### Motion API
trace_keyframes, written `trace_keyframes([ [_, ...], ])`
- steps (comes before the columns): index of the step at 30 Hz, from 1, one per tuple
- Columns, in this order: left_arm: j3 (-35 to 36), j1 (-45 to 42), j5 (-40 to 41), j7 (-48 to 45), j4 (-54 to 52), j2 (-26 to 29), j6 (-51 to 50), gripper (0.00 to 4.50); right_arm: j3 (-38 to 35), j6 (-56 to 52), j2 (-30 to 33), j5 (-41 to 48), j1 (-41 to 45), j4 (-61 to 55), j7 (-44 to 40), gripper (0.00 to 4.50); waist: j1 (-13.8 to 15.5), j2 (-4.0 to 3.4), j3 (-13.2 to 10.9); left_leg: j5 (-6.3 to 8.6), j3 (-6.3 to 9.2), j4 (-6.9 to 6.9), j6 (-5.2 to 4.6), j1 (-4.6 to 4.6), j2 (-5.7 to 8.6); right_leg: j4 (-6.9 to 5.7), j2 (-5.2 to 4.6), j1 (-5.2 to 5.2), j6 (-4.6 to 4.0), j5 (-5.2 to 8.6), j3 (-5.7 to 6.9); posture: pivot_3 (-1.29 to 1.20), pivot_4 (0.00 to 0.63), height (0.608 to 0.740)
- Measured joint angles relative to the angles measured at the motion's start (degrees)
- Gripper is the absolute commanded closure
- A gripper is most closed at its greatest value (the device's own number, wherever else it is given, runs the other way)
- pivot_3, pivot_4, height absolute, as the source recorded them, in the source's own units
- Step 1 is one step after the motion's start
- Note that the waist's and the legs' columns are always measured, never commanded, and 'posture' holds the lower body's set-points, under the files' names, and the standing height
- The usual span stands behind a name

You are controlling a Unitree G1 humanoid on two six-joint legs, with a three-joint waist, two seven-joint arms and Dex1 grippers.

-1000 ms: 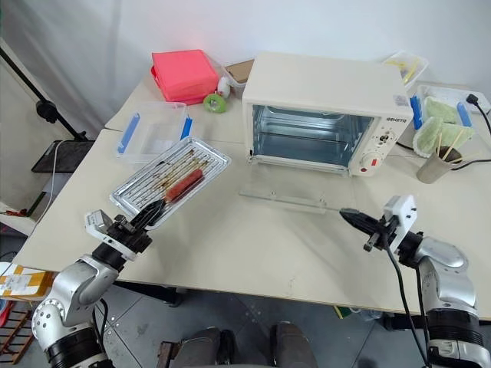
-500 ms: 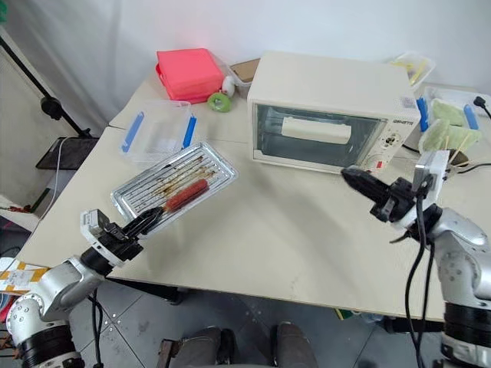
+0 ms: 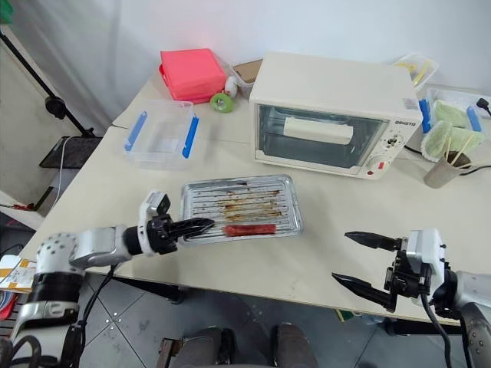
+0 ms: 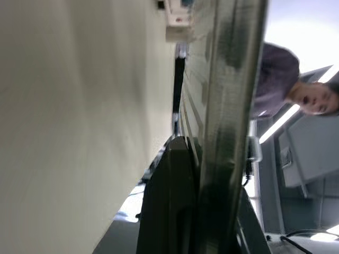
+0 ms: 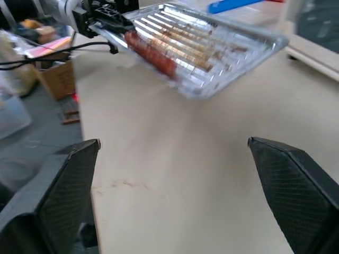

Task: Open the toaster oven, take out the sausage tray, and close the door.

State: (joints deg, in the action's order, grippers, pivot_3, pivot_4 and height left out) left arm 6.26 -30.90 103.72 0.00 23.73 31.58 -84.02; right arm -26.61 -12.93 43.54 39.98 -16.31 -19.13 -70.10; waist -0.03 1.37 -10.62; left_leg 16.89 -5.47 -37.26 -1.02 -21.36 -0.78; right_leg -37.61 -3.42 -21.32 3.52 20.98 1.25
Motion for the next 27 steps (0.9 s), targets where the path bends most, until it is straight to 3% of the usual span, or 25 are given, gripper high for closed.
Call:
trace_keyframes([
  [9, -6.42, -17.35, -24.07, -15.60, 13.15, -10.45, -0.37, 4.50, -6.68, 1.39, -1.17, -0.02, -4.86, -0.32, 2.20, 0.02, 0.98, 0.02, -0.01, -0.01, -0.02, -0.01, 0.00, -0.09, 0.05, 0.13, 0.03, -0.03, 0.02, 0.00, 0.01, 0.00, 0.150, 0.740],
  [15, -7.39, -20.14, -35.71, -23.53, 16.85, -14.62, -0.73, 4.50, -7.82, 1.78, -2.47, -0.21, -8.33, -1.13, 2.92, 0.02, 0.35, 0.02, -0.01, -0.11, -0.02, 0.08, 0.15, -0.08, -0.01, 0.09, 0.09, -0.11, 0.02, 0.01, -0.02, 0.00, 0.150, 0.740],
  [22, -7.22, -21.29, -44.01, -29.12, 16.54, -16.07, -1.64, 4.50, -8.13, 2.79, -3.64, -0.40, -10.16, -2.75, 4.01, 0.02, 0.11, 0.01, -0.01, -0.12, -0.01, 0.08, 0.18, -0.02, 0.00, 0.04, 0.06, -0.06, 0.02, 0.01, -0.03, 0.00, 0.150, 0.740],
  [25, -6.86, -21.15, -47.15, -29.71, 15.26, -16.87, -1.41, 3.88, -8.12, 3.50, -3.79, -0.68, -10.09, -2.76, 4.24, 0.00, 0.13, 0.01, -0.01, -0.12, -0.01, 0.08, 0.18, -0.02, 0.00, 0.04, 0.05, -0.06, 0.02, 0.01, -0.03, 0.00, 0.150, 0.740],
  [27, -6.50, -20.64, -48.75, -29.98, 14.83, -16.98, -0.96, 3.23, -8.11, 4.09, -3.80, -0.90, -9.96, -2.76, 4.31, 0.00, 0.12, 0.01, -0.01, -0.12, 0.00, 0.08, 0.18, -0.01, 0.00, 0.04, 0.05, -0.06, 0.02, 0.01, -0.03, 0.00, 0.150, 0.740],
])
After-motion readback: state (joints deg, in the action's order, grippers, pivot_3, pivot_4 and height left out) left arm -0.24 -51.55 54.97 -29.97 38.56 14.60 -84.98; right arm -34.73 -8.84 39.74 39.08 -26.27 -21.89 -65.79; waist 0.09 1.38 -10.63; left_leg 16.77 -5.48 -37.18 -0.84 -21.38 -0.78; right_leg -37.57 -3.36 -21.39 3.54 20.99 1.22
